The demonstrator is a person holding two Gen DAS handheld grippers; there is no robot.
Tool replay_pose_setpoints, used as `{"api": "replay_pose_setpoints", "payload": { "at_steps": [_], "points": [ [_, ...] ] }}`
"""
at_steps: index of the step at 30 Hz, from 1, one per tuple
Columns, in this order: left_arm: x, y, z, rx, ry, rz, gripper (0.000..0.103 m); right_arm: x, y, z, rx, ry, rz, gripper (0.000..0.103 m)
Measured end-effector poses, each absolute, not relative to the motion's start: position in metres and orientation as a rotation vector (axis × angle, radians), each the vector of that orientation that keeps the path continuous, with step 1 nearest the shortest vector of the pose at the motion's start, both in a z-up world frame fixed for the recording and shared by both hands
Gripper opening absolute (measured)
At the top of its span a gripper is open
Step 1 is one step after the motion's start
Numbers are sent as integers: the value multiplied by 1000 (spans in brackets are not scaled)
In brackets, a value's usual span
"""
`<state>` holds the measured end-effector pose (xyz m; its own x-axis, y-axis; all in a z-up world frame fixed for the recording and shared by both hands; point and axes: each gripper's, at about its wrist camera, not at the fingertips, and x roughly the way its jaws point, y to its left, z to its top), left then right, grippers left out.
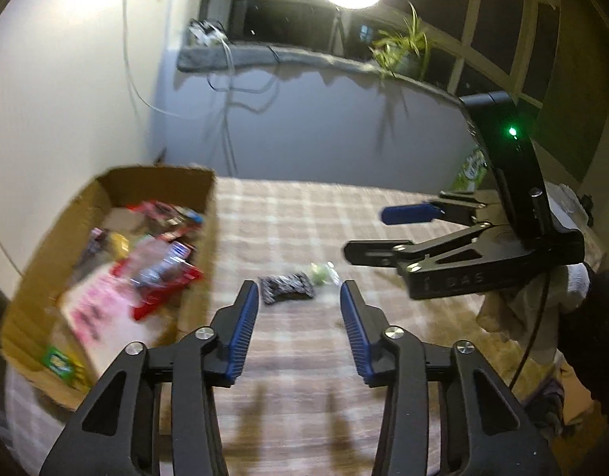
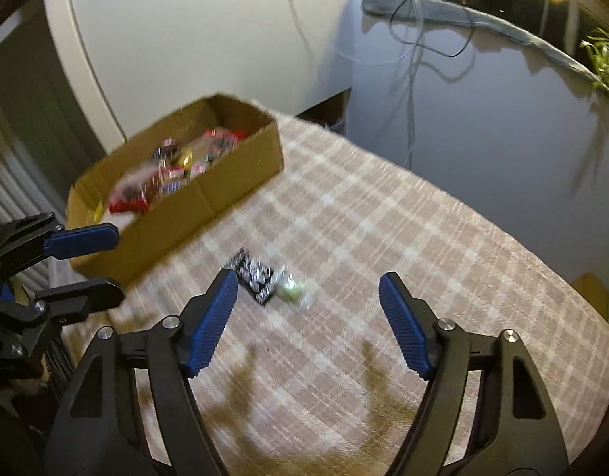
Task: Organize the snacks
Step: 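Move both grippers back to the last two candies on the table, then grasp the black patterned pack with the left gripper while the right grasps the green candy pack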
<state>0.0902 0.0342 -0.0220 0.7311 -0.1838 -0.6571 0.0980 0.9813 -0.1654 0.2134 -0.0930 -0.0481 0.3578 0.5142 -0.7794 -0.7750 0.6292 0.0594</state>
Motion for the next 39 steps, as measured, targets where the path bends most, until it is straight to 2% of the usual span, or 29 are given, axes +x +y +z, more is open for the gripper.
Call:
{"api": "replay_pose_setpoints", "payload": {
  "at_steps": [3,6,10,18,21,24,27,32,36,39],
  "points": [
    [98,27,-33,-134,773,-170,34,217,-88,-62,-363,898,883,62],
    [108,24,-43,-150,811,-175,32,219,-84,-72,-380,910,899,59],
    [116,23,-55,-164,847,-171,29,227,-80,-82,-379,933,923,50],
    [132,27,-74,-185,901,-147,29,231,-68,-94,-436,941,950,46],
    [137,29,-79,-186,915,-139,29,230,-64,-97,-452,941,959,38],
    [140,31,-83,-187,923,-126,29,229,-62,-99,-479,922,957,36],
    [144,31,-85,-192,925,-117,29,230,-62,-99,-487,912,946,27],
    [154,30,-88,-200,927,-98,30,234,-72,-99,-470,905,937,26],
    [162,27,-89,-195,923,-83,49,237,-84,-99,-457,899,920,26],
    [169,21,-89,-176,924,-79,54,239,-90,-99,-441,898,913,26]
  ]
}}
